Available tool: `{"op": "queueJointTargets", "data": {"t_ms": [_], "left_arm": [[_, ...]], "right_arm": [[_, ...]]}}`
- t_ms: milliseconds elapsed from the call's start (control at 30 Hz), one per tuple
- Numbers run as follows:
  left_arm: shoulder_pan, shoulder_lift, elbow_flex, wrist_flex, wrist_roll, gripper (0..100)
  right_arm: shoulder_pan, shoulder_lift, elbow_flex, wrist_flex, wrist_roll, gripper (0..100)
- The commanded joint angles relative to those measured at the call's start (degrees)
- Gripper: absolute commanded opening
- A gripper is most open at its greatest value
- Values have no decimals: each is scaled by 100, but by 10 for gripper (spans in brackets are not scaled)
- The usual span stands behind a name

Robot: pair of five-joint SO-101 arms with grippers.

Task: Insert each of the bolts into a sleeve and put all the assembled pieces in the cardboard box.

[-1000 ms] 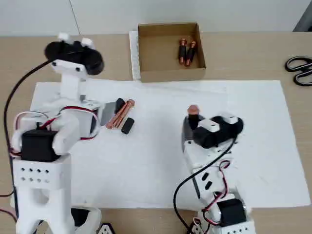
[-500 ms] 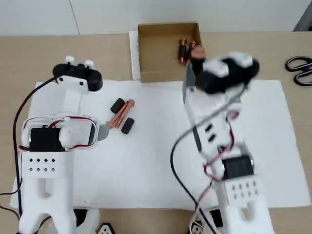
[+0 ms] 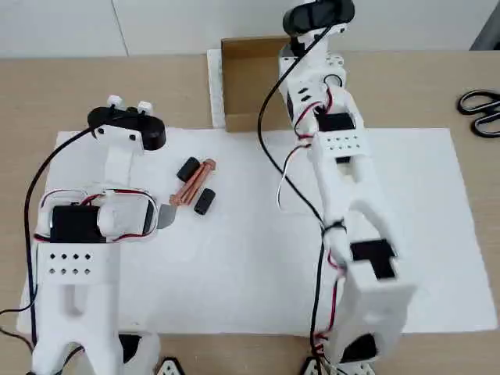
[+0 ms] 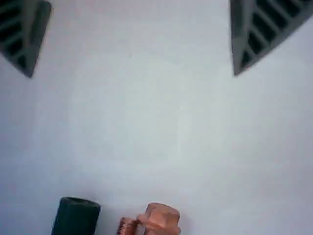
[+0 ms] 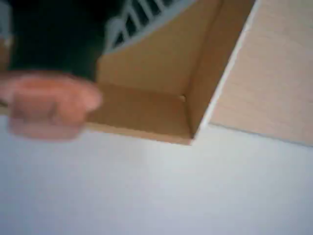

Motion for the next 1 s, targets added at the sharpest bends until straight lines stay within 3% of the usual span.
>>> {"op": "queueJointTargets", "data": {"t_ms": [0,400,633,967], "left_arm": [[-44,-114,-13,-114,0,247],[-44,-79,4,-88,0,247],[-26,-105,259,-114,0,247],[-9,-105,242,-114,0,247]], "right_arm": [[127,752,-1266,-171,53,4],[-57,1956,-2013,-189,79,6],[-84,2035,-2013,-154,79,138],[-215,2009,-2804,462,88,140]]}}
